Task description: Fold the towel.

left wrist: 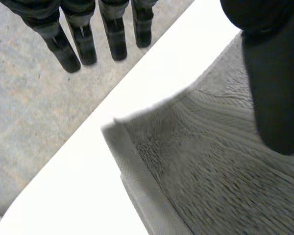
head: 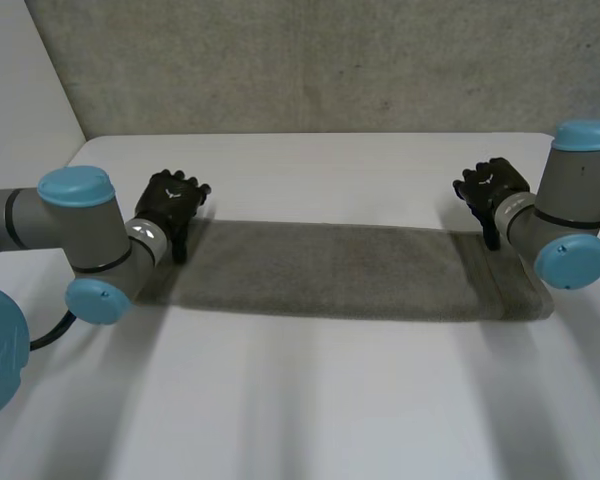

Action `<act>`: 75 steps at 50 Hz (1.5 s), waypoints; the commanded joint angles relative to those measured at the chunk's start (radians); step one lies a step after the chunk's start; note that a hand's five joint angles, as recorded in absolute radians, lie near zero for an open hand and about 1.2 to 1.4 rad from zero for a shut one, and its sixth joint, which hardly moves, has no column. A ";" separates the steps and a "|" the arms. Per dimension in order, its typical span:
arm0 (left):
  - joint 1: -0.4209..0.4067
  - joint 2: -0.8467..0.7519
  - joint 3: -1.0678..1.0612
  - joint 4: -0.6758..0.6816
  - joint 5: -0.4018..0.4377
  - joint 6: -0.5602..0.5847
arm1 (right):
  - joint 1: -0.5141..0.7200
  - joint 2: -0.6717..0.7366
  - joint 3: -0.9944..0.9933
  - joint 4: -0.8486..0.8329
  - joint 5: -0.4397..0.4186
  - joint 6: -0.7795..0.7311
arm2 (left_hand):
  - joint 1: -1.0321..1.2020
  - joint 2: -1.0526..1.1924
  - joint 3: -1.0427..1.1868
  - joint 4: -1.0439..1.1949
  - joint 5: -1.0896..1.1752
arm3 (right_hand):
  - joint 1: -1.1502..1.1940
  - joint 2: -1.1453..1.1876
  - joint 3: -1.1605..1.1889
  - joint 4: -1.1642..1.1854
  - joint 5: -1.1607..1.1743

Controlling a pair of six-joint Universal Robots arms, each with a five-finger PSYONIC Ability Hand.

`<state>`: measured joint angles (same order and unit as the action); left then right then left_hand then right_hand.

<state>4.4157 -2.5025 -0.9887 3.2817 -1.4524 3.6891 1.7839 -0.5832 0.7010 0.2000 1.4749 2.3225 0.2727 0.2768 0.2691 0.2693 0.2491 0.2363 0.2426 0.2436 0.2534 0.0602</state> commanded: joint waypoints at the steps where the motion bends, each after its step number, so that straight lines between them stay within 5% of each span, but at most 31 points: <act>1: -0.013 0.085 -0.065 -0.079 -0.079 -0.008 | 0.019 -0.142 0.116 -0.016 -0.002 0.059 | -0.094 -0.099 -0.091 -0.091 -0.245 | -0.062 -0.068 -0.069 -0.079 -0.060; 13: 0.001 0.419 -0.433 -0.027 -0.071 -0.130 | 0.006 -0.605 0.687 -0.152 -0.001 0.118 | -0.094 -0.099 -0.091 -0.091 -0.245 | -0.062 -0.068 -0.069 -0.079 -0.060; 27: -0.013 0.622 -0.877 0.314 -0.017 -0.251 | -0.155 -0.656 1.021 -0.272 -0.090 0.130 | -0.083 -0.087 -0.079 -0.079 -0.234 | 0.168 0.162 0.161 0.151 0.170; 41: -0.016 0.606 -0.898 0.372 -0.016 -0.251 | -0.204 -0.503 1.014 -0.355 -0.150 0.129 | -0.083 -0.087 -0.079 -0.079 -0.234 | 0.404 0.397 0.396 0.386 0.405; 43: -0.015 0.606 -0.900 0.372 -0.016 -0.251 | -0.212 -0.477 0.996 -0.353 -0.154 0.130 | -0.083 -0.087 -0.079 -0.079 -0.234 | 0.835 0.829 0.828 0.818 0.837; 46: -0.012 0.606 -0.904 0.372 -0.014 -0.251 | -0.233 -0.475 0.977 -0.356 -0.153 0.133 | -0.086 -0.090 -0.082 -0.082 -0.237 | 1.160 1.153 1.152 1.143 1.161; 64: -0.005 0.608 -0.903 0.374 -0.016 -0.253 | -0.523 -0.544 0.821 -0.324 -0.127 0.019 | -0.094 -0.099 -0.091 -0.091 -0.245 | 1.160 1.154 1.153 1.143 1.161; 68: -0.002 0.608 -0.903 0.374 -0.016 -0.253 | -0.477 -0.550 0.762 -0.274 -0.117 -0.011 | -0.094 -0.099 -0.091 -0.091 -0.245 | 1.160 1.154 1.153 1.143 1.161; 75: -0.004 0.602 -0.904 0.374 -0.016 -0.253 | -0.019 -0.531 0.580 -0.215 0.001 0.128 | -0.094 -0.099 -0.091 -0.091 -0.245 | 1.160 1.154 1.153 1.143 1.161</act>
<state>4.4134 -1.8956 -1.8914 3.6556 -1.4680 3.4362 1.4438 -1.1298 1.4047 -0.0485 1.3883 2.3478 0.2625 0.2562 0.2471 0.2642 0.2193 1.3110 1.2918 1.3293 1.3342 1.1610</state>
